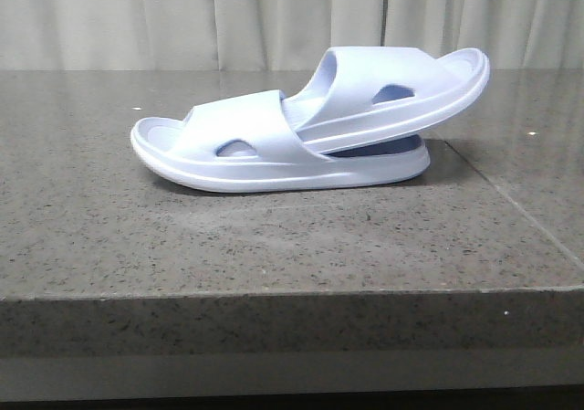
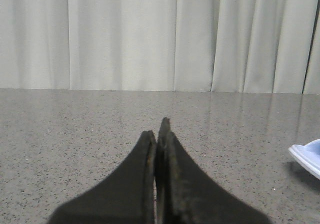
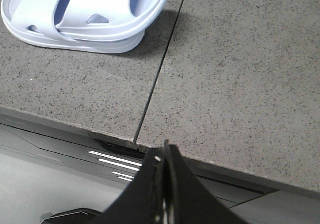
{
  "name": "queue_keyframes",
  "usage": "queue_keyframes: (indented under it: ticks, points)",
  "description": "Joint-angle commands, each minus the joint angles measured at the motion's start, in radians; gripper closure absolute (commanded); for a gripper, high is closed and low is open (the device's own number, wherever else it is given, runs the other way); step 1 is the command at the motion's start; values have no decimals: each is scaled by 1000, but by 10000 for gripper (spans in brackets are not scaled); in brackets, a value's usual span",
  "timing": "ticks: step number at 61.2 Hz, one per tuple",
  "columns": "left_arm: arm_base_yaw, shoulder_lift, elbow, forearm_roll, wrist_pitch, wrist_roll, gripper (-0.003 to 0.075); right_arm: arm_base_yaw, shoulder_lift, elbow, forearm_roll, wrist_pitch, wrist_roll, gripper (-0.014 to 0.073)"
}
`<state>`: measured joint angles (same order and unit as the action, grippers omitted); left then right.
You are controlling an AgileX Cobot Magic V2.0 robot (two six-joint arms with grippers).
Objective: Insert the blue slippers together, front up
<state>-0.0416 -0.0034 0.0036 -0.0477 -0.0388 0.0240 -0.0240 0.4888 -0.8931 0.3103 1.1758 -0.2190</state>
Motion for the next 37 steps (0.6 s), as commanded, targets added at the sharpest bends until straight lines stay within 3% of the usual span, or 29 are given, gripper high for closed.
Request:
queue_keyframes:
  ticks: [1,29,37]
  points:
    - [-7,-18,6,-4,-87,-10,741,1,9,-19,8,-60,-4,712]
    - [-7,-18,6,-4,-87,-10,741,2,7,-13,3,-68,-4,712]
    - [-7,-16,6,-4,-87,-10,741,47,-40,83,-52,-206,-5,712]
